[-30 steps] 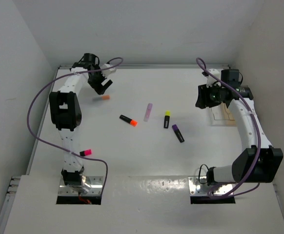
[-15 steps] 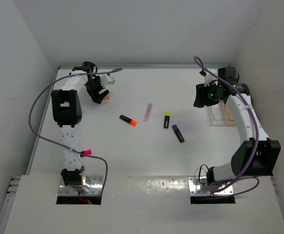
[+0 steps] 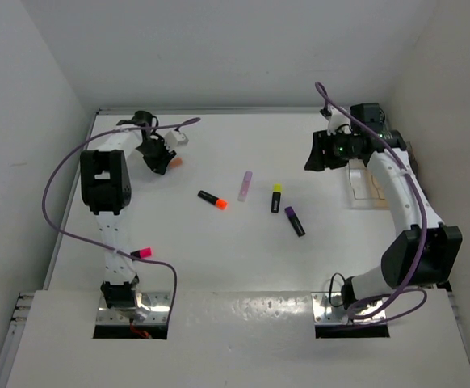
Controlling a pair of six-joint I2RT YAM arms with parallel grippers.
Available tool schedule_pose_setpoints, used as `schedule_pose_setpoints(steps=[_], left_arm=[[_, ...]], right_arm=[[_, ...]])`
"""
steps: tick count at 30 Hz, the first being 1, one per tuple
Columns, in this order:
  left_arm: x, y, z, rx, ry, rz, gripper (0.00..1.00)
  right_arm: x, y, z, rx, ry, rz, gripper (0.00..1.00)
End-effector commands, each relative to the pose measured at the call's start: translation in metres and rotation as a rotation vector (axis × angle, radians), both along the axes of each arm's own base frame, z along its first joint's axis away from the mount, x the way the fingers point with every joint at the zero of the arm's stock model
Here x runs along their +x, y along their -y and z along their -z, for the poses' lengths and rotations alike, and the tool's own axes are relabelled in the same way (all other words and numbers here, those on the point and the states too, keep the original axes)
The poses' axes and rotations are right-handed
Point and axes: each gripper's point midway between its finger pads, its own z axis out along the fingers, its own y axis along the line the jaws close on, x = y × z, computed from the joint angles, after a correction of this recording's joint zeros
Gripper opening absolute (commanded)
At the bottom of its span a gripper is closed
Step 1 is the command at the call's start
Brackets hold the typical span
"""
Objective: Sort the stationery into containers
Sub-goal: Grab a piece of stationery with the left arm, then pass the stationery from the left arm to the right
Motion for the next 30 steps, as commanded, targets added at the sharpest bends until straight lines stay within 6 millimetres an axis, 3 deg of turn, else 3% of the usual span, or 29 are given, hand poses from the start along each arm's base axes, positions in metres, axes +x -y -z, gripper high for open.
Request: schedule_pose_setpoints(steps=[1, 3, 6, 7, 10, 11, 12, 13, 17, 20, 27, 30], left_arm=[[-0.012, 0.018, -0.017, -0.085, 0.001, -0.007, 0.3], [-0.014, 0.028, -0.038, -0.146, 0.014, -0.052, 0.25], [-0.016, 0.053, -0.089, -0.309, 0.033, -0.12, 0.19], [-0.024, 0.085, -0.118, -0.424, 0.03, -0.101, 0.18], [-0.047, 0.127, -0.177, -0.643, 0.021, -0.077, 0.15], [-0.05, 0.137, -0.187, -0.697, 0.03, -0.065, 0.14], [-0.058, 0.155, -0.216, -0.797, 0.035, -0.033, 0.13], [-0.071, 0.163, -0.223, -0.834, -0.014, -0.05, 0.13], [-0.081, 0.193, -0.256, -0.882, 0.068, -0.042, 0.09], [-0.103, 0.22, -0.276, -0.872, 0.123, -0.016, 0.08], [-0.123, 0.256, -0.299, -0.877, 0.159, 0.027, 0.08], [-0.13, 0.267, -0.298, -0.852, 0.161, 0.058, 0.07]], right_arm=[[0.007, -0.036, -0.032, 0.242, 0.018, -0.024, 0.49], [0.014, -0.048, -0.044, 0.348, 0.022, 0.012, 0.51], [0.025, -0.064, -0.064, 0.488, 0.032, 0.046, 0.53], [0.026, -0.07, -0.072, 0.539, 0.011, 0.073, 0.53], [0.034, -0.09, -0.093, 0.634, 0.045, 0.07, 0.53], [0.039, -0.096, -0.102, 0.659, 0.089, 0.053, 0.53], [0.039, -0.107, -0.112, 0.696, 0.105, 0.03, 0.54], [0.037, -0.113, -0.112, 0.704, 0.089, 0.028, 0.54], [0.044, -0.133, -0.127, 0.733, 0.092, 0.034, 0.58], [0.047, -0.14, -0.132, 0.745, 0.084, 0.081, 0.59], [0.048, -0.164, -0.137, 0.689, 0.12, 0.089, 0.61], [0.047, -0.172, -0.139, 0.67, 0.138, 0.071, 0.62]])
